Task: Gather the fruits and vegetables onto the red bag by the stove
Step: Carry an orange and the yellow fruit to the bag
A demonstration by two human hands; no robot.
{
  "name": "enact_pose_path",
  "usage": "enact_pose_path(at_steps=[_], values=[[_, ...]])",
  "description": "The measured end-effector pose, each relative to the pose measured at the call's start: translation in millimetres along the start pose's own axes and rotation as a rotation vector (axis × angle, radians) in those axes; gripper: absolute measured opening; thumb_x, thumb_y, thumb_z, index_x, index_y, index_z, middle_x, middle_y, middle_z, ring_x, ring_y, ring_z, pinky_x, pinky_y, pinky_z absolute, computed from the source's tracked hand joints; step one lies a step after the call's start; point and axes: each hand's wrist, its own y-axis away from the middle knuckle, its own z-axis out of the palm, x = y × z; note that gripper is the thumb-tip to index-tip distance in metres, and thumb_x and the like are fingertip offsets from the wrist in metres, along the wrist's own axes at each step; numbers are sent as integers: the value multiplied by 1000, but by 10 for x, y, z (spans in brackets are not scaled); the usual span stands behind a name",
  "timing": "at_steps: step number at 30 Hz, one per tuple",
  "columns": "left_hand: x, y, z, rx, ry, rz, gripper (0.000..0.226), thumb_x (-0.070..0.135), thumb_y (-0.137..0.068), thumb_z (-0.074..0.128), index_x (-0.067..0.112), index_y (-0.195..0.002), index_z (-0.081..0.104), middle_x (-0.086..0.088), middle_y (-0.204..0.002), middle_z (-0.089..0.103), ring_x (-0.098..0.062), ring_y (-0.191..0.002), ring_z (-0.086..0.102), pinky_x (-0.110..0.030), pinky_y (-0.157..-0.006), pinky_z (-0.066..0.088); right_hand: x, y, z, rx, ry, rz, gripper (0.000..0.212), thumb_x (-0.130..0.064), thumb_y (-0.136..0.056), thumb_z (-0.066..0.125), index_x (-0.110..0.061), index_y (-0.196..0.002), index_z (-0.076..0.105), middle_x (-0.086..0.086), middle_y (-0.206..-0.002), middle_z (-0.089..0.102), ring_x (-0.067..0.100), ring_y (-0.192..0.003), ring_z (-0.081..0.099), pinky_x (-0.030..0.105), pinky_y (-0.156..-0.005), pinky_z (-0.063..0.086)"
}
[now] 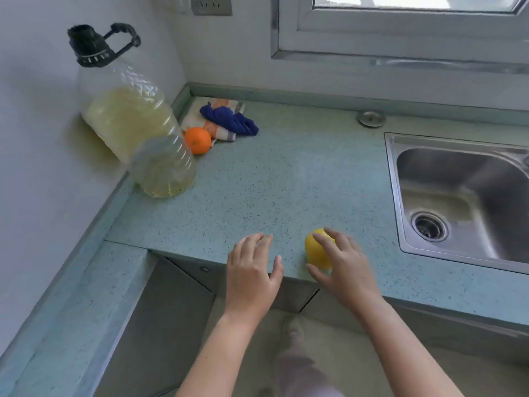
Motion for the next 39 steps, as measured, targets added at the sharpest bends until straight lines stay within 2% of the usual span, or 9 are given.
enact_pose_path(at_steps=[5,7,9,15,22,26,30,39], values=[[-60,-326,197,-105,-9,1,42,33,-84,44,6,-110,62,-10,-108,63,-29,-100,58,-42,-85,46,164,-219,201,-137,-43,59,71,-28,-58,83,-15,-122,55,17,-132,48,42,-118,43,50,-91,42],[-87,-439,252,-130,-6,-16,42,33,-84,43,6,-110,62,-10,-108,64,-29,-100,59,-41,-85,46,198,-315,217,-155,-76,86,70,-26,-65,79,-17,-128,49,15,-139,39,37,-125,34,45,-97,37],[-102,-538,294,-145,-8,-31,43,34,-84,43,6,-110,62,-11,-108,64,-30,-101,59,-42,-85,47,226,-423,202,-193,-103,127,68,-29,-72,72,-22,-133,42,9,-143,31,30,-128,28,40,-97,37],[-157,-865,370,-162,-4,-49,44,35,-84,42,6,-110,62,-10,-109,63,-29,-101,58,-41,-86,47,306,-804,208,-248,-207,159,62,-33,-74,71,-22,-130,45,5,-131,38,25,-118,37,32,-92,37],[-292,-1216,343,-119,12,-119,45,37,-85,40,7,-113,61,-8,-110,62,-26,-102,56,-40,-87,46,290,-1335,148,-238,-319,139,61,-33,-72,73,-21,-126,49,5,-128,40,25,-116,41,36,-93,40],[-450,-1310,315,-64,26,-202,48,38,-85,39,6,-112,61,-9,-110,62,-25,-102,55,-34,-86,41,205,-1697,73,-207,-331,127,61,-33,-74,72,-22,-127,46,4,-130,37,23,-115,38,33,-91,40],[-640,-1472,277,-20,7,-245,48,38,-84,39,5,-110,62,-10,-108,62,-27,-100,57,-37,-86,44,73,-2017,42,-196,-328,90,63,-36,-74,71,-24,-129,43,3,-134,34,22,-117,36,34,-91,42],[-1149,-2363,299,-4,2,-226,43,30,-82,45,1,-109,61,-14,-106,62,-32,-98,57,-39,-84,45,-253,-2745,101,-157,-321,91,65,-37,-75,71,-23,-131,41,2,-135,32,22,-117,36,34,-92,43]])
